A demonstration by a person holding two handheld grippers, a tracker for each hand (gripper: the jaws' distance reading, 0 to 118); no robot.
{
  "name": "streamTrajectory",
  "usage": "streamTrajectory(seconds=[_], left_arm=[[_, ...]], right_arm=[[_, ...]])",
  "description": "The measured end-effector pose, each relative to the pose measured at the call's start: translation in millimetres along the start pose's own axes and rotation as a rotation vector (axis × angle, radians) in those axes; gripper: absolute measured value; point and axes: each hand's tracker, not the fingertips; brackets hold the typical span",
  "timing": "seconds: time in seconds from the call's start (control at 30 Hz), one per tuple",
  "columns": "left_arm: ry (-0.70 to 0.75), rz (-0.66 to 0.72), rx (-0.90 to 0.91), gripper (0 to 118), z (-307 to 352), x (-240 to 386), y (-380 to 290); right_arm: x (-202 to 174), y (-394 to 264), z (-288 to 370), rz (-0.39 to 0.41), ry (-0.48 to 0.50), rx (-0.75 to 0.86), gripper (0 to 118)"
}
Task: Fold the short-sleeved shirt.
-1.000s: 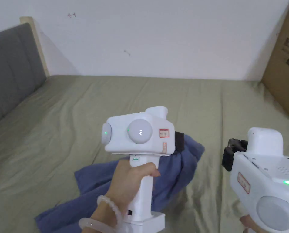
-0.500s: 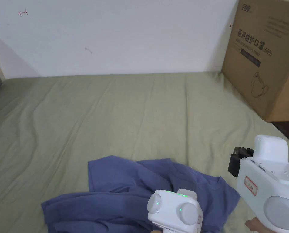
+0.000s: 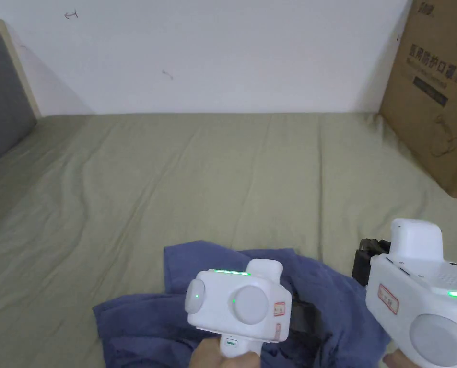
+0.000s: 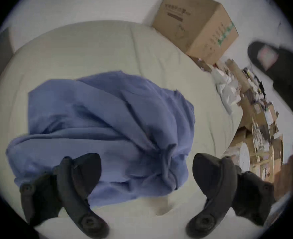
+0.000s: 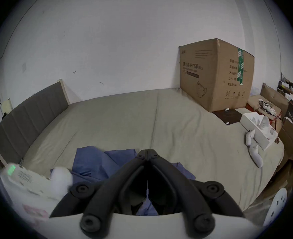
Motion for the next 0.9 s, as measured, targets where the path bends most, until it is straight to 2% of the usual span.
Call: streamTrajectory(seconds=[0.07, 0.1, 0.17, 0.23, 0.4, 0.43, 0.53, 0.6, 0.63, 0.77, 0.83, 0.9], left_arm=[[0.033, 0.041, 0.025, 25, 20.7, -29.2, -4.8], [0.07, 0.068, 0.025, 0, 26.4, -42.9, -11.0], [0.151, 0.108, 0.058, 0, 34.5, -71.4, -30.1], [0.201, 0.152, 0.009, 0, 36.4, -99.7, -48.2], [0.193, 0.344, 0.062, 0, 57.4, -167.5, -58.8], [0.191, 0.381, 0.093, 7, 64.9, -181.5, -54.3], [0.31, 0.388, 0.12, 24, 82.3, -218.5, -30.3], [0.375, 0.404, 0.118, 70, 82.6, -245.0, -14.4], [0.402, 0.422, 0.111, 87, 78.8, -258.5, -9.0], [0.444, 0.458, -0.017, 88, 45.5, -290.2, -2.0], [0.411, 0.439, -0.089, 88, 25.2, -291.9, -5.7], [0.461, 0.384, -0.084, 89, 14.8, -280.3, -8.9]], right_arm=[[-9.5, -2.6, -1.4, 0.022, 0.023, -0.008, 0], [-14.0, -4.6, -3.1, 0.029, 0.033, -0.013, 0], [-23.9, -10.3, -8.5, 0.037, 0.055, -0.036, 0], [-33.9, -16.7, -14.9, 0.042, 0.081, -0.062, 0], [-55.4, -24.9, -35.2, 0.084, 0.111, -0.11, 0], [-58.8, -24.9, -40.3, 0.087, 0.119, -0.119, 0], [-68.6, -24.2, -53.4, 0.103, 0.13, -0.138, 0], [-74.0, -24.0, -61.0, 0.104, 0.139, -0.146, 0], [-76.5, -24.3, -64.6, 0.104, 0.146, -0.152, 0], [-82.3, -30.5, -75.5, 0.109, 0.159, -0.18, 0], [-82.4, -34.9, -80.4, 0.113, 0.161, -0.2, 0], [-81.4, -38.4, -84.2, 0.117, 0.158, -0.216, 0]])
